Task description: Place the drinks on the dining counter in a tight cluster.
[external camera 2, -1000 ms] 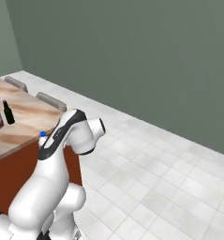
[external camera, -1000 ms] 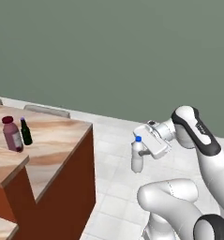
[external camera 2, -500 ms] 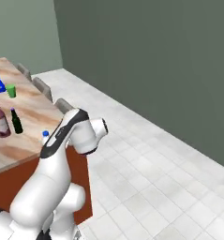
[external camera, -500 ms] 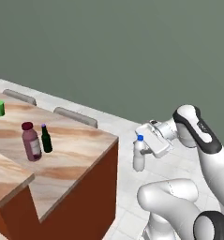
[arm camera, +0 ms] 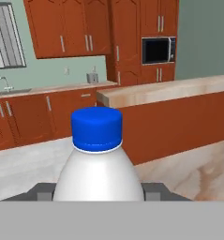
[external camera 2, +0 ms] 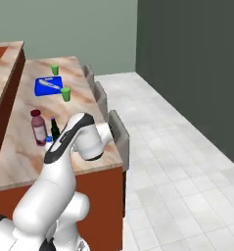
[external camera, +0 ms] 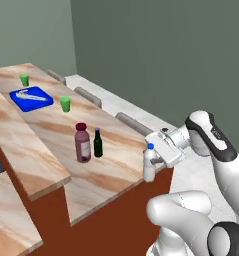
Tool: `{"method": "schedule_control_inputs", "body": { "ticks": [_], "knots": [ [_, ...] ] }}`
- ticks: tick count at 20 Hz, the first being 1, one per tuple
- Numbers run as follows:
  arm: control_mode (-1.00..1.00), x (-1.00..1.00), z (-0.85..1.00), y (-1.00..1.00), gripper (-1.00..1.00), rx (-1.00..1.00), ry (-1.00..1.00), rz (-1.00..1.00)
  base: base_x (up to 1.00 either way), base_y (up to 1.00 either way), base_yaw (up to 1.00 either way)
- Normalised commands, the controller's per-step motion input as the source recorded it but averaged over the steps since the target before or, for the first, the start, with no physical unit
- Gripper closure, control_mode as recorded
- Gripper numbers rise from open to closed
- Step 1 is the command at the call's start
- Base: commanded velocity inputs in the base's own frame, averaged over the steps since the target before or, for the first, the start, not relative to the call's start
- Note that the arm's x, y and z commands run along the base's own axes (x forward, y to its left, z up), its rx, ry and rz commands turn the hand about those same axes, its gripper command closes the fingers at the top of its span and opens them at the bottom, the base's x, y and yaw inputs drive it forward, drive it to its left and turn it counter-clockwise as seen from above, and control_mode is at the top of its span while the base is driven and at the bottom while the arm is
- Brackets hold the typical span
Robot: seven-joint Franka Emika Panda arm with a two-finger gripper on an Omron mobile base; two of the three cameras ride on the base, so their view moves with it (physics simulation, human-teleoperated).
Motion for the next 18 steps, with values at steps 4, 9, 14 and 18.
{"method": "schedule_control_inputs", "body": {
  "ticks": [4, 9, 14, 18],
  "knots": [
    [1.0, 0.0, 0.0, 0.0, 1.0, 0.0, 0.0, 0.0, 0.57, -0.14, 0.42],
    [1.0, 0.0, 0.0, 0.0, 1.0, 0.0, 0.0, 0.0, 0.44, -0.22, 0.39],
    [1.0, 0.0, 0.0, 0.0, 1.0, 0.0, 0.0, 0.0, 0.4, -0.22, 0.41],
    [1.0, 0.0, 0.0, 0.0, 1.0, 0.0, 0.0, 0.0, 0.42, -0.26, 0.35]
  ]
}}
